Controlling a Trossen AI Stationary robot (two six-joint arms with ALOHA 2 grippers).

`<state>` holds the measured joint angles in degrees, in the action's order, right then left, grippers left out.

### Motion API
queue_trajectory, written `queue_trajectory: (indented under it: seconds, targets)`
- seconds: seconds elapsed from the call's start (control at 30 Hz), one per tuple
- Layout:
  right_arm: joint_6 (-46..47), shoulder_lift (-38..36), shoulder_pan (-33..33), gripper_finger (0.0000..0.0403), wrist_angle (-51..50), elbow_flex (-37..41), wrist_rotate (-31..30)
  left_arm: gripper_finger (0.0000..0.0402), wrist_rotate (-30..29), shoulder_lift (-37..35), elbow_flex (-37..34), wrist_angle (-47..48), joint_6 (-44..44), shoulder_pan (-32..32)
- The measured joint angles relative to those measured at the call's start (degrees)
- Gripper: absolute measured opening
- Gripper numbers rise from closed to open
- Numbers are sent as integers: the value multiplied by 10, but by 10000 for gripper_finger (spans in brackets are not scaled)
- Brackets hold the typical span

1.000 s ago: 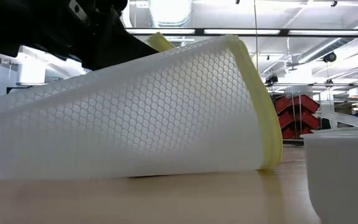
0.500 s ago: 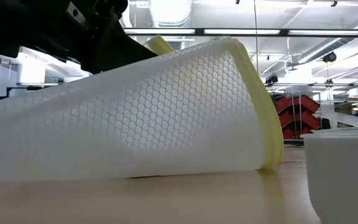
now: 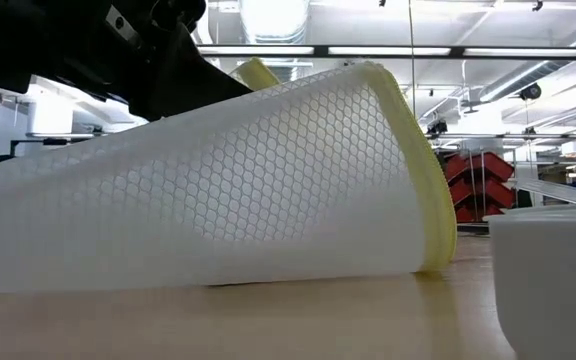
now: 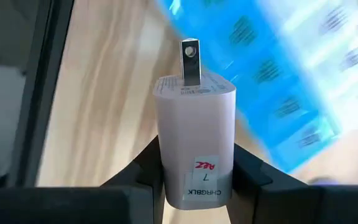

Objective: Unpack backpack
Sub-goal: Put the pink charger adapter into the zip bag

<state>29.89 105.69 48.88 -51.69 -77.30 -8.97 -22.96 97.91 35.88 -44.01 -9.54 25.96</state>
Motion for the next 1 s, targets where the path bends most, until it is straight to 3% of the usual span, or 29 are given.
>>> queue_trajectory:
  seconds: [0.13,0.2,0.4,0.57,0.63,0.8,1.0]
  targets:
    - [-67,-22,-32,92,-1,0,-109,0,29,0,0,-9,19,0]
    - [-109,-21,-60,92,0,2,-135,0,56,0,0,-29,31,1]
    - [-240,5,-163,92,60,16,-131,0,78,0,0,-74,73,1]
    - [-387,50,-237,92,191,17,-39,0,76,0,0,-75,76,-1]
    - [-430,68,-257,93,226,17,-60,0,75,0,0,-75,76,-1]
    - [-482,77,-294,142,241,18,-187,0,66,-1,0,-72,75,-2]
    - [-481,66,-296,205,218,17,-189,0,64,-2,0,-66,69,-4]
